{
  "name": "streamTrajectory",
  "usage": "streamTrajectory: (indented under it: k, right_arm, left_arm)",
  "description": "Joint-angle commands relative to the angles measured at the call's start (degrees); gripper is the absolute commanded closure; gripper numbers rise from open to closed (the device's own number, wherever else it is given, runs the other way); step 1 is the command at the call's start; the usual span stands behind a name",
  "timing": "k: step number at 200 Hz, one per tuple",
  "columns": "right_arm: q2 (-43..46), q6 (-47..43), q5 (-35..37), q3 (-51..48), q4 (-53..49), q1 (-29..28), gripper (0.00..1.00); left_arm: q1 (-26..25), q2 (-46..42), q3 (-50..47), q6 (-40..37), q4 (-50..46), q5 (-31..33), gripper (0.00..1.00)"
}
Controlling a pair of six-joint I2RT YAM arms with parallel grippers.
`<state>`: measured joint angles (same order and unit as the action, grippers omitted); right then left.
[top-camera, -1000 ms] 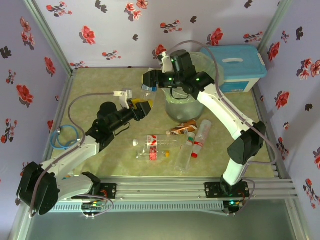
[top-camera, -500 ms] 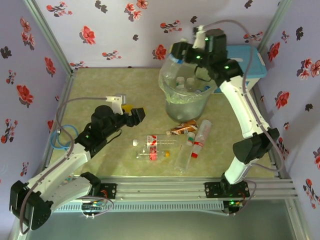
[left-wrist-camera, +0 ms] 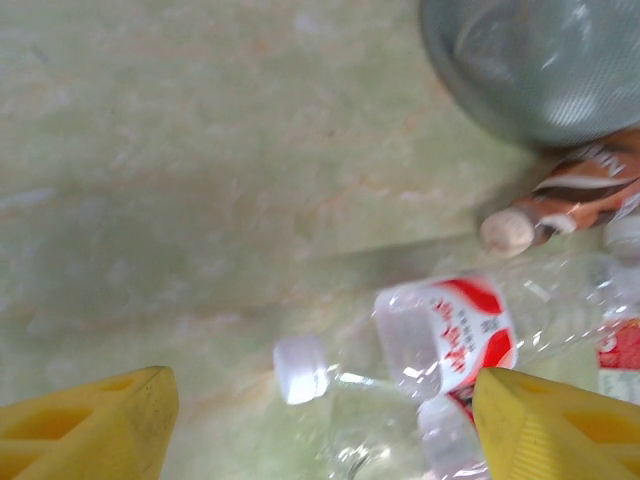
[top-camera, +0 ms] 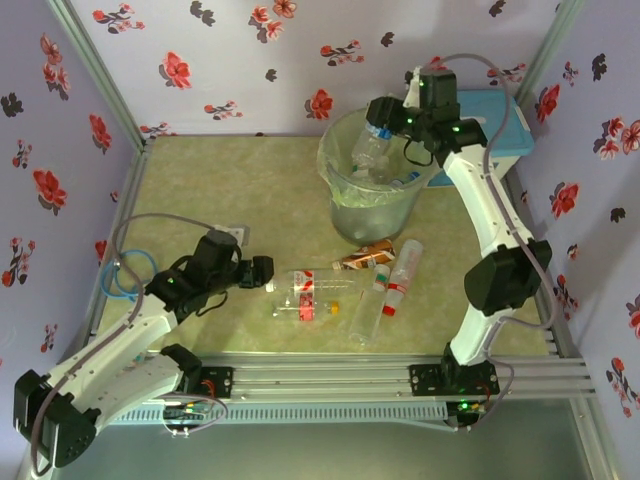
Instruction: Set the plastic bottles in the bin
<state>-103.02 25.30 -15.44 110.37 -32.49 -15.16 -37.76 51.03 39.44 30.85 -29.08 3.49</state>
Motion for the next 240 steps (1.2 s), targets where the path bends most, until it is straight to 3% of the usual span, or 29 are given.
streamTrajectory:
  k: [1,18,39,75,104,134,191,240]
  right_arm:
    - [-1.4,-0.4,-1.0,-1.2,-1.1,-0.1,0.47]
    - [-1.7,-0.6,-1.7,-2.2,-1.7,-0.2,0.45]
    - [-1.0,-2.0,-0.5,-3.1,-2.9,-0.1,0.31]
    - [2.3,-3.4,1.5,-3.3,-4.7,1.6,0.19]
    - [4.3,-5.4,4.5,-3.0,-7.2,1.8,0.17]
    - [4.3,-6.3,5.3,-3.1,-8.3,1.6,0.22]
    - [-1.2,-6.9,4.3,-1.3,-9.7,0.5,0.42]
    - [-6.5,-8.7,7.5,-1.2,-10.3,-2.5,0.48]
  left_arm:
    - [-1.2,-0.1,2.0,-1.1,-5.4,3.0,0.23]
    - [-1.4,0.6,2.2,-1.4,-4.9,3.1,0.23]
    - [-1.6,2.2,3.0,-1.9,-4.0,3.0,0.23]
    - [-2.0,3.8,4.1,-2.7,-3.0,3.0,0.23]
    - [-2.0,4.7,4.2,-2.8,-1.2,3.0,0.24]
    - [-2.2,6.6,5.4,-3.3,-1.1,2.9,0.24]
    - [-3.1,7.3,6.5,-3.8,-1.1,2.9,0.24]
    - [-3.4,7.6,6.5,-3.9,-1.1,2.9,0.24]
